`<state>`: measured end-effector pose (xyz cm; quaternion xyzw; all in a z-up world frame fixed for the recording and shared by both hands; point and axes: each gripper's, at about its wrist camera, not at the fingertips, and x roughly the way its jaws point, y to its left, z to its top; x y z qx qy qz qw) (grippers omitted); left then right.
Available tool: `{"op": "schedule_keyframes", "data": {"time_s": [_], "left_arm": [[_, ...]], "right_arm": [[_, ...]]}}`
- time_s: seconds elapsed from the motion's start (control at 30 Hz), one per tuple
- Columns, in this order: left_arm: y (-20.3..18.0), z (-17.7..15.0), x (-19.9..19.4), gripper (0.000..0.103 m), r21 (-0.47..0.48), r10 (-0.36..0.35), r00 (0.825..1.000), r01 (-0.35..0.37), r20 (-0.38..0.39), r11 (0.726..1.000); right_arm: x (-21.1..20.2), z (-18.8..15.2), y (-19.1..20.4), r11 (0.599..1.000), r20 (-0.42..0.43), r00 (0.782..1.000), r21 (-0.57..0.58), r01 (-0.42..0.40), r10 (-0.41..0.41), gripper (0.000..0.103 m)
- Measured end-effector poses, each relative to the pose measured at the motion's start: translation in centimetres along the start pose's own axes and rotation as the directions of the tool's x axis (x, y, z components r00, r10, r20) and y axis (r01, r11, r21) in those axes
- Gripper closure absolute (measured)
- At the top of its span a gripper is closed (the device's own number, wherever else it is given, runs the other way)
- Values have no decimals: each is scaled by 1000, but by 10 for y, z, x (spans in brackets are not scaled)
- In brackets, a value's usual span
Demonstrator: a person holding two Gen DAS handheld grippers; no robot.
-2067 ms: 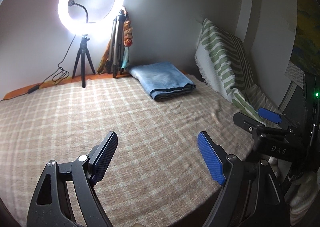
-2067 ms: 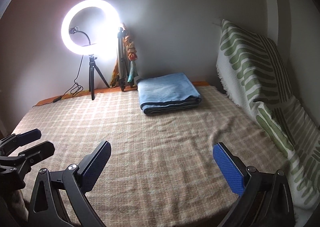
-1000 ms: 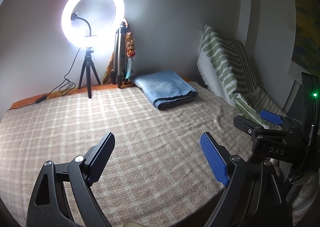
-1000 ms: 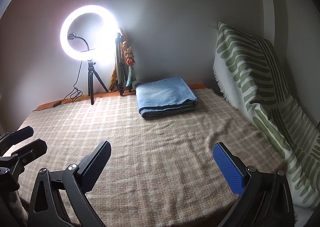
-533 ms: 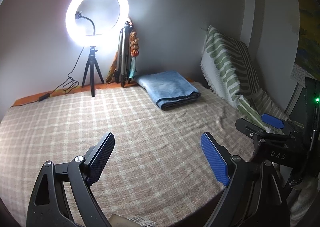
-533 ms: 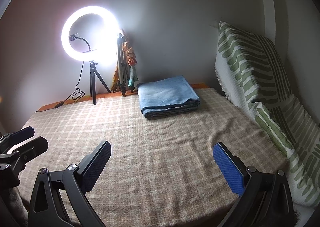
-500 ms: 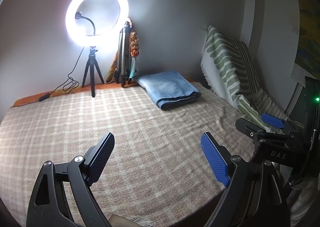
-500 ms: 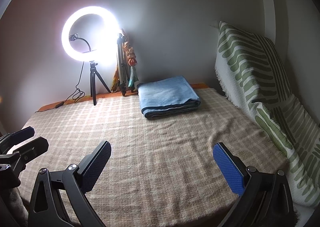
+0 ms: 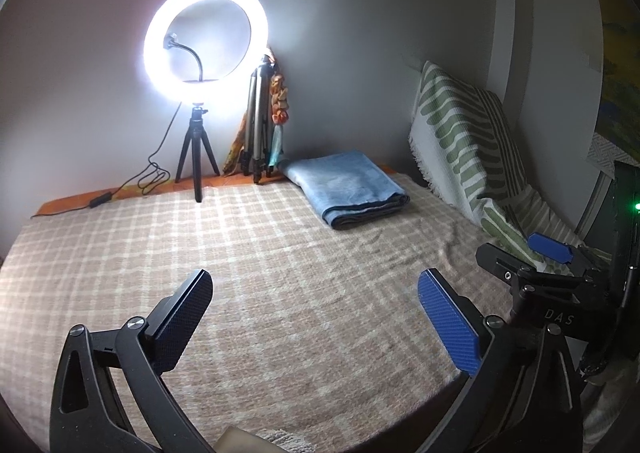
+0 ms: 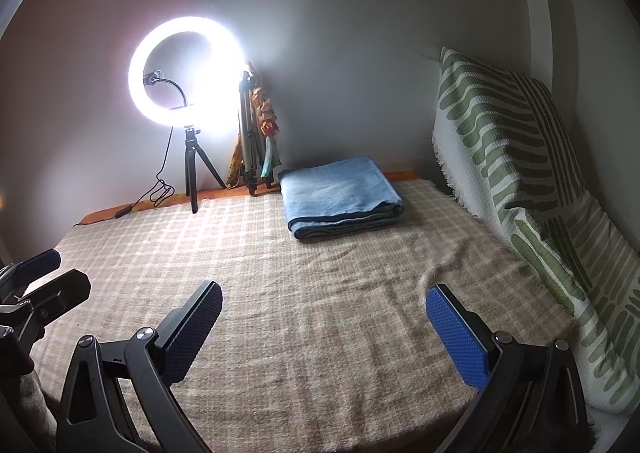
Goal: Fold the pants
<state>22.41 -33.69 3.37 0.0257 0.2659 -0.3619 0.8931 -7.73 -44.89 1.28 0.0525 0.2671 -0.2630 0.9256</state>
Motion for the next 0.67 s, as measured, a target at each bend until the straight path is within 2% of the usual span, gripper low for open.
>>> {"op": "schedule_keyframes", "data": {"time_s": [0.3,0.67], "left_arm": [[1,1,-6,1,-2,5,1000,-5,13,1000],[1,2,-21,1,17,-22,999,22,32,1000]], "right_arm": [[-3,1,3,1000,4,1000,-3,3,-3,0],[-15,4,5,1000,4,1000,-4,-8,8,0]]}}
